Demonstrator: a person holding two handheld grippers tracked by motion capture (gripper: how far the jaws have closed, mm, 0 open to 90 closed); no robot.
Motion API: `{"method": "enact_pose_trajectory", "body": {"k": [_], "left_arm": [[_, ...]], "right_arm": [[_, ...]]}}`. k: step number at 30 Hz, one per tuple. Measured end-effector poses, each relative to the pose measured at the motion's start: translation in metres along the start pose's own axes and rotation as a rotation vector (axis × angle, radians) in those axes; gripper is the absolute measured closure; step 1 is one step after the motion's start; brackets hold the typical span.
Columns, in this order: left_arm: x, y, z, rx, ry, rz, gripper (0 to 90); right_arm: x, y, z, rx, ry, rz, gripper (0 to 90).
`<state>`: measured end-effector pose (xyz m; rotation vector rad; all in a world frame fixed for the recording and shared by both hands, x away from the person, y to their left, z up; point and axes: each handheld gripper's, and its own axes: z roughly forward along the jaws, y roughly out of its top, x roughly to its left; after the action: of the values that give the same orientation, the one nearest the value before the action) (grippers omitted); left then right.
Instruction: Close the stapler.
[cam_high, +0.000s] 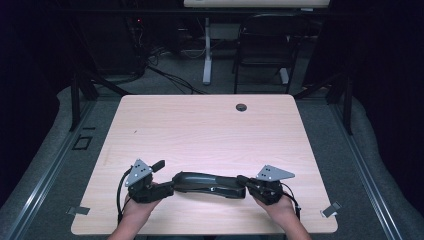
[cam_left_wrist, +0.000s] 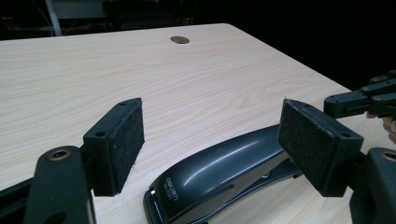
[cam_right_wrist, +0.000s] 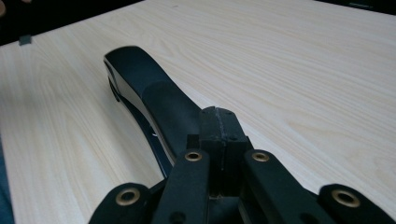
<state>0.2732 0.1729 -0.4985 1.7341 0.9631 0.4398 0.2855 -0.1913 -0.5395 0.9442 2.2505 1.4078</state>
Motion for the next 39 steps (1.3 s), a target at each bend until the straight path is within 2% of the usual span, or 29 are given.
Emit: {"method": "enact_pose_trajectory", "body": {"k": [2, 4, 6, 7, 8, 10, 11, 16, 18, 19, 21, 26, 30, 32, 34, 37, 39], "left_arm": [[0.0, 0.0, 0.001, 0.002, -0.002, -0.001, 23.0], [-0.001, 0.001, 0.001, -0.003, -0.002, -0.003, 23.0], [-0.001, 0.001, 0.001, -0.005, -0.002, -0.005, 23.0], [-0.001, 0.002, 0.001, -0.006, -0.002, -0.002, 23.1], [-0.001, 0.002, 0.001, -0.005, -0.002, -0.002, 23.1], [-0.002, 0.002, 0.001, -0.007, -0.005, -0.003, 23.1], [-0.002, 0.002, 0.002, -0.005, -0.005, -0.001, 23.1], [-0.002, 0.001, 0.003, 0.002, -0.005, -0.001, 23.2], [0.0, -0.001, 0.003, 0.005, -0.002, -0.004, 23.2], [0.001, -0.001, 0.003, 0.007, -0.002, -0.006, 23.2], [0.002, -0.001, 0.003, 0.002, 0.005, -0.013, 23.2], [0.002, -0.001, 0.001, 0.001, 0.006, -0.009, 23.2], [0.003, 0.0, 0.0, -0.005, 0.007, -0.011, 23.2], [0.003, 0.0, 0.0, -0.004, 0.007, -0.011, 23.2], [0.003, -0.001, 0.0, -0.001, 0.009, -0.01, 23.2], [0.002, -0.001, 0.001, -0.002, 0.005, -0.01, 23.2], [0.002, 0.0, 0.001, -0.002, 0.005, -0.008, 23.2]], "right_arm": [[0.0, -0.001, 0.0, -0.009, -0.001, 0.022, 90.0], [0.001, -0.002, 0.0, -0.015, -0.009, 0.003, 90.0], [0.0, -0.002, 0.0, -0.012, 0.005, 0.025, 90.0], [0.0, -0.002, 0.0, -0.009, -0.002, 0.01, 90.0], [-0.001, -0.001, 0.0, -0.003, 0.007, 0.031, 90.0], [0.001, -0.001, 0.0, -0.005, -0.006, 0.018, 90.0], [0.0, -0.001, 0.0, -0.006, 0.0, 0.032, 90.0], [0.002, 0.003, -0.001, -0.001, -0.013, -0.003, 90.0], [0.0, 0.006, -0.005, -0.07, 0.017, 0.038, 90.0], [0.001, 0.009, -0.007, -0.095, 0.024, 0.042, 90.0], [0.004, 0.014, -0.007, -0.076, 0.03, 0.013, 90.0], [0.01, 0.014, -0.007, -0.052, 0.062, -0.009, 89.7], [0.014, 0.015, -0.009, -0.049, 0.131, -0.006, 86.4], [0.016, 0.015, -0.011, -0.049, 0.172, -0.02, 86.4], [0.021, 0.014, -0.011, -0.019, 0.216, -0.037, 86.4], [0.026, 0.013, -0.007, 0.038, 0.197, -0.074, 89.8], [0.025, 0.013, -0.005, 0.057, 0.197, -0.067, 90.0]]}}
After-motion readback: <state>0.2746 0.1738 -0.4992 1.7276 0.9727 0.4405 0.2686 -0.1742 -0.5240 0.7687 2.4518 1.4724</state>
